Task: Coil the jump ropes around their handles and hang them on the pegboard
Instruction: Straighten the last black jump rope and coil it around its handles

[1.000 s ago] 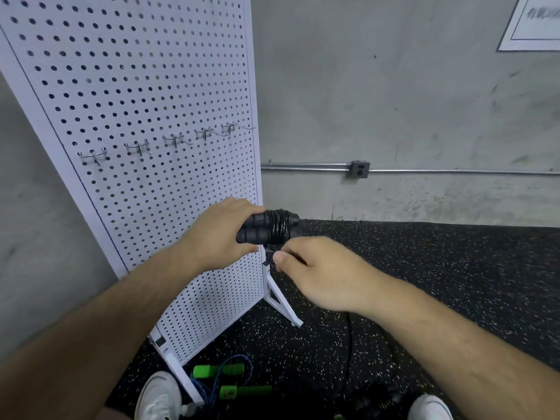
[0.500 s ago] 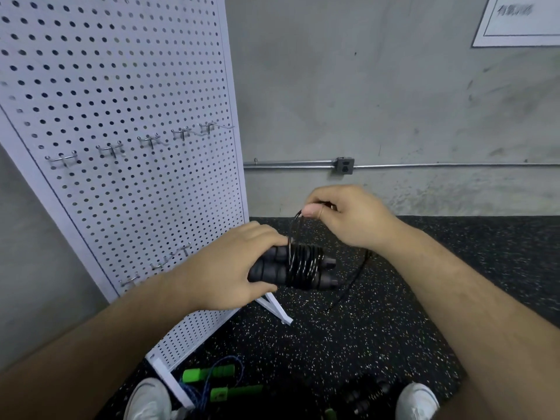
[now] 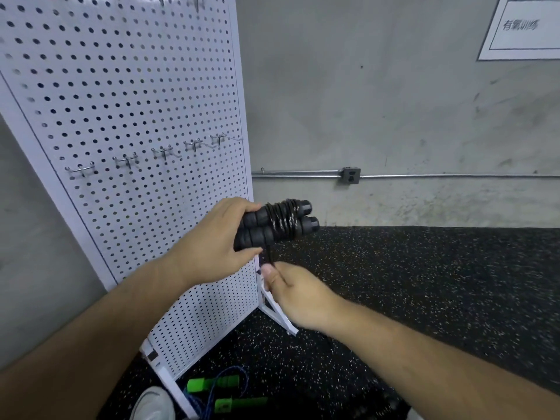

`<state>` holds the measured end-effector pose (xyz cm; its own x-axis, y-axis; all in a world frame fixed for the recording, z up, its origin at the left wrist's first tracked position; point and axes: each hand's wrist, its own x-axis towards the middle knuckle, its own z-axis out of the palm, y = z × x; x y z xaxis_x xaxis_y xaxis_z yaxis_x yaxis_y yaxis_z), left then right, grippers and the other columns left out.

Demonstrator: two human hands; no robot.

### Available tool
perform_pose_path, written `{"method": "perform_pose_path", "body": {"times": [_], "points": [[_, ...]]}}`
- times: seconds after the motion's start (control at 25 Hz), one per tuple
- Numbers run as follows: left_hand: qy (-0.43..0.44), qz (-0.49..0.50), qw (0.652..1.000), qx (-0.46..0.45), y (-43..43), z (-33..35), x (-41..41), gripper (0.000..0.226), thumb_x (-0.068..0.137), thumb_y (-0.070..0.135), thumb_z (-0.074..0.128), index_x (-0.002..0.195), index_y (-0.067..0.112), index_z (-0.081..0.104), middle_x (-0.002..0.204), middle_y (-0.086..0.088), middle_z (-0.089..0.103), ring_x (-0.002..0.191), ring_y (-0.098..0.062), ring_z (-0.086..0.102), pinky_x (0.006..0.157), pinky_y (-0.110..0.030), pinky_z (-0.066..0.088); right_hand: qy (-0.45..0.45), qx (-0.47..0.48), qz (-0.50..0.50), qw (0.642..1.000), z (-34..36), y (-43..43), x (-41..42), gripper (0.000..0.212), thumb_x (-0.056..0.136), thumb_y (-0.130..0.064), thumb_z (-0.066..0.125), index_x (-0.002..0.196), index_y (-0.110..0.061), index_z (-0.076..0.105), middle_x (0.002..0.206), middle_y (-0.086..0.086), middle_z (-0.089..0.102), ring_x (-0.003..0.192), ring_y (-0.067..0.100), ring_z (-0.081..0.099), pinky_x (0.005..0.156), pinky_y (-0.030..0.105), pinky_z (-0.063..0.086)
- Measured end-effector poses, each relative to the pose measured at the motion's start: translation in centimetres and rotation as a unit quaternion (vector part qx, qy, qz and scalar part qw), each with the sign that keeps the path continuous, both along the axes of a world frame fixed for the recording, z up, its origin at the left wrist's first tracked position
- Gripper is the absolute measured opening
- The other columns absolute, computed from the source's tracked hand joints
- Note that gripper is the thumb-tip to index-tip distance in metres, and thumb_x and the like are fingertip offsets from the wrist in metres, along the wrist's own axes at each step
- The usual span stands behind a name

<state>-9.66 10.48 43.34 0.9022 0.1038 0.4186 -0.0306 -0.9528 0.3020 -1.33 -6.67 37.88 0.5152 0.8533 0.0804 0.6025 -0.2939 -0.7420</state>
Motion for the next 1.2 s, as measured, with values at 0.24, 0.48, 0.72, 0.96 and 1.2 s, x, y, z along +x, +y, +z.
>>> {"method": "perform_pose_path", "body": {"times": [0.24,0.48,0.72,0.96,1.2], "points": [[0.015,0.014,1.0,0.023,2.4,-0.7,0.5,0.057,0.084,0.025,0.08,0.132,0.024,0.051,0.109,0.015,0.048,0.106,-0.007,0.045,0.096,-0.029,0.039,-0.114,-0.046,0.002,0.992,2.7,-1.6,-2.1,0.04,0.107,-0.045,0.031,0.083,-0.021,0.051,0.073,-0.007,0.053,0.061,0.004,0.049,0.049,0.017,0.031],[0.049,0.017,0.998,0.034,3.5,-1.7,0.3,0.049,0.083,0.023,0.08,0.125,0.028,0.054,0.107,0.013,0.054,0.103,-0.008,0.046,0.094,-0.033,0.044,-0.289,-0.043,-0.021,0.956,7.2,-4.0,-1.1,0.03,0.106,-0.041,0.035,0.098,-0.023,0.057,0.078,-0.009,0.059,0.069,0.012,0.057,0.063,0.033,0.048],[0.086,-0.06,0.994,0.02,0.5,-2.8,0.6,0.046,0.082,0.022,0.08,0.121,0.028,0.056,0.106,0.022,0.049,0.104,0.003,0.045,0.091,-0.021,0.039,-0.401,0.026,-0.069,0.913,6.5,-3.6,4.5,0.027,0.105,-0.037,0.041,0.105,-0.023,0.064,0.1,-0.008,0.065,0.083,0.017,0.062,0.062,0.027,0.037],[0.084,-0.137,0.987,0.006,-3.0,-1.9,-0.2,0.051,0.081,0.023,0.081,0.124,0.027,0.054,0.114,0.017,0.052,0.112,0.002,0.045,0.095,-0.017,0.037,-0.36,0.047,-0.042,0.931,5.8,-3.7,8.9,0.024,0.1,-0.042,0.055,0.104,-0.025,0.071,0.099,-0.01,0.069,0.092,0.01,0.059,0.069,0.027,0.041],[-0.002,-0.126,0.991,-0.05,-3.7,-0.7,-1.2,0.065,0.084,0.033,0.079,0.135,0.026,0.039,0.13,0.008,0.051,0.122,-0.007,0.051,0.104,-0.026,0.042,0.028,-0.04,-0.016,0.999,3.9,-4.1,7.0,0.032,0.102,-0.021,0.054,0.074,-0.033,0.045,0.079,-0.01,0.05,0.072,0.003,0.048,0.064,0.013,0.047]]}}
